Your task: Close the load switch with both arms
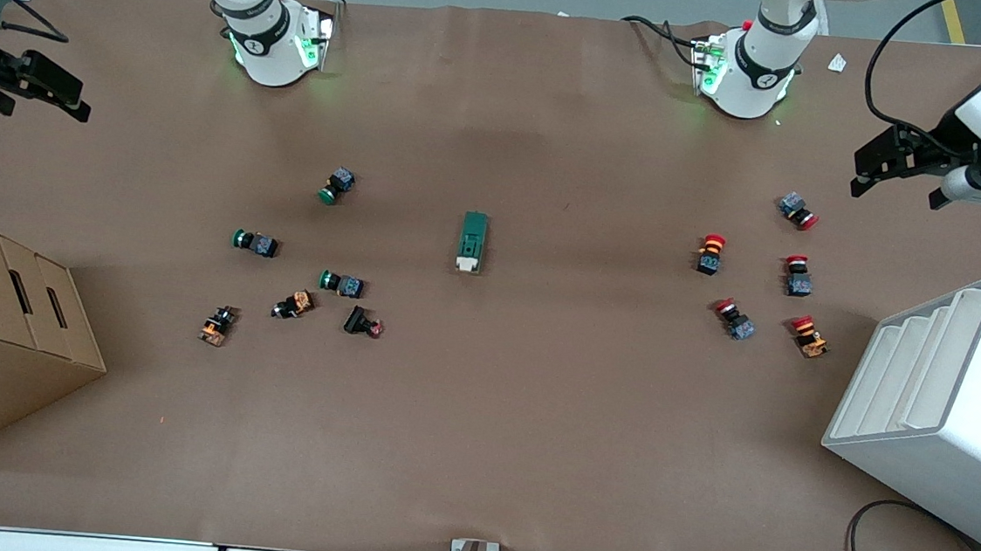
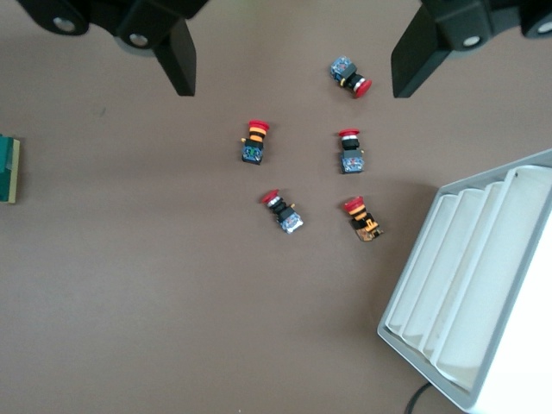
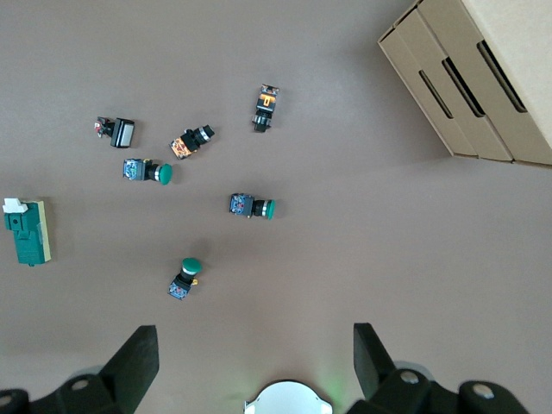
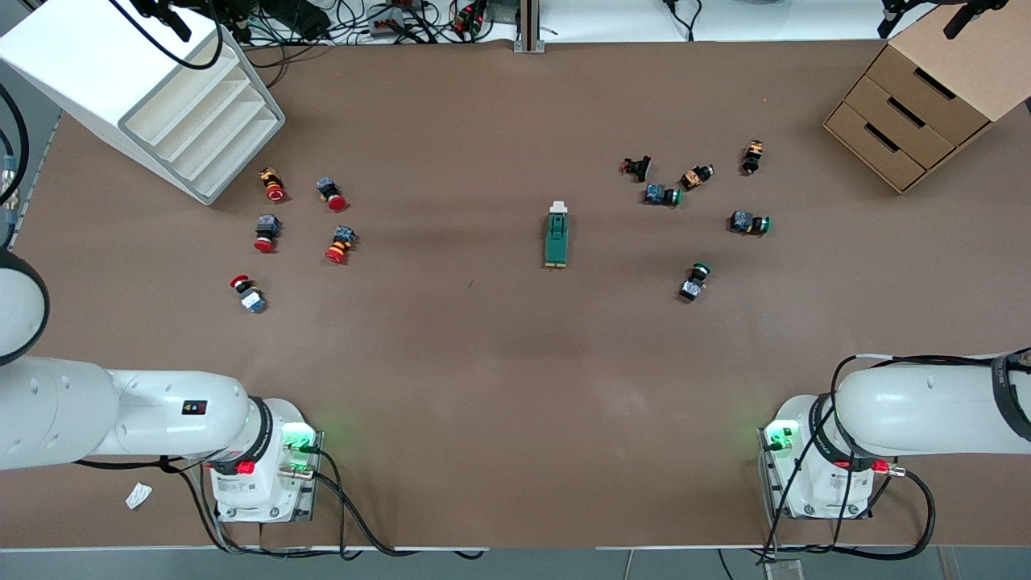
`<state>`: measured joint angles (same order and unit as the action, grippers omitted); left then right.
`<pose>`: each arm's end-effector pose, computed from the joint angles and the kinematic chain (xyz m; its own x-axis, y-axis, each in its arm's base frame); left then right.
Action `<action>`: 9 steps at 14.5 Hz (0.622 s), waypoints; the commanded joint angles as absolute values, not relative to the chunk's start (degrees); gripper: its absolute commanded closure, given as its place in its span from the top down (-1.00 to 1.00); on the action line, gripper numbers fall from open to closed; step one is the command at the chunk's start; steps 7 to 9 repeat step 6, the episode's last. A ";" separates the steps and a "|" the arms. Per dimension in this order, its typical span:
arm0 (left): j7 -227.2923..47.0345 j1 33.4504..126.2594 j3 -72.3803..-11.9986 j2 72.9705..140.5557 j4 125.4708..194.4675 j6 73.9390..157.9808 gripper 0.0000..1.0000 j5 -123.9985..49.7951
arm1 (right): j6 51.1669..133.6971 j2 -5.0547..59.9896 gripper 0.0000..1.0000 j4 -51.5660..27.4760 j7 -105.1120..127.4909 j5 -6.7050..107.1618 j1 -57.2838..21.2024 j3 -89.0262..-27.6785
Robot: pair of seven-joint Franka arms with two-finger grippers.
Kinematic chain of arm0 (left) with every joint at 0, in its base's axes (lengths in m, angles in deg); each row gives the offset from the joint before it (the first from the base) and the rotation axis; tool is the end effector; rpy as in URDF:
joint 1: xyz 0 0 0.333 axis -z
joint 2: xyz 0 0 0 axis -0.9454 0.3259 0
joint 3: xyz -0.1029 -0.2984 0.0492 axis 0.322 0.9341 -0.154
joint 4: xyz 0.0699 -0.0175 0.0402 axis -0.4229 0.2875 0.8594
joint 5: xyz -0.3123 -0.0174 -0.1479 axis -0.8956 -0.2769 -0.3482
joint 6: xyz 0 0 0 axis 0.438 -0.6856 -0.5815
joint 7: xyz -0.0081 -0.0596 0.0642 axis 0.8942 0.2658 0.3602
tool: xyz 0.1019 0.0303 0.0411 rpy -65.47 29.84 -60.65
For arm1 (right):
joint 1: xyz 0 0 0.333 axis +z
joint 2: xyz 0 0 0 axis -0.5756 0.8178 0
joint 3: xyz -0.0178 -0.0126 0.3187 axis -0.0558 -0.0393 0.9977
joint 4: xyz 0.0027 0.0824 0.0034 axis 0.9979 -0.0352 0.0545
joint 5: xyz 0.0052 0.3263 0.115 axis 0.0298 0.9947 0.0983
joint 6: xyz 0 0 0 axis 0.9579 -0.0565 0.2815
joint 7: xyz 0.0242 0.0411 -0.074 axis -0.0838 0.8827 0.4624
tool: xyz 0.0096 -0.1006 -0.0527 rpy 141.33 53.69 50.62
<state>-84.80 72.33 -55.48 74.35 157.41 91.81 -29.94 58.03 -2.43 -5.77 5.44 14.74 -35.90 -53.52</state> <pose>0.4700 -0.0582 0.6312 0.9951 -0.0885 0.0439 -0.0895 -0.9957 0.0227 0.4538 -0.0081 0.6431 0.9954 -0.0323 -0.0907 -0.0347 -0.9991 -0.0252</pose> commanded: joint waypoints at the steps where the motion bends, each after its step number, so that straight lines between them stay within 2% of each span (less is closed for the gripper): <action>1: -84.47 72.21 -55.33 76.57 154.48 91.08 1.00 -28.81 | 59.34 -4.52 1.00 -8.30 4.58 14.26 -35.75 -53.78; 9: -83.94 72.12 -55.33 76.48 154.30 90.73 1.00 -28.90 | 59.17 -4.44 1.00 -8.03 4.40 15.14 -36.11 -54.74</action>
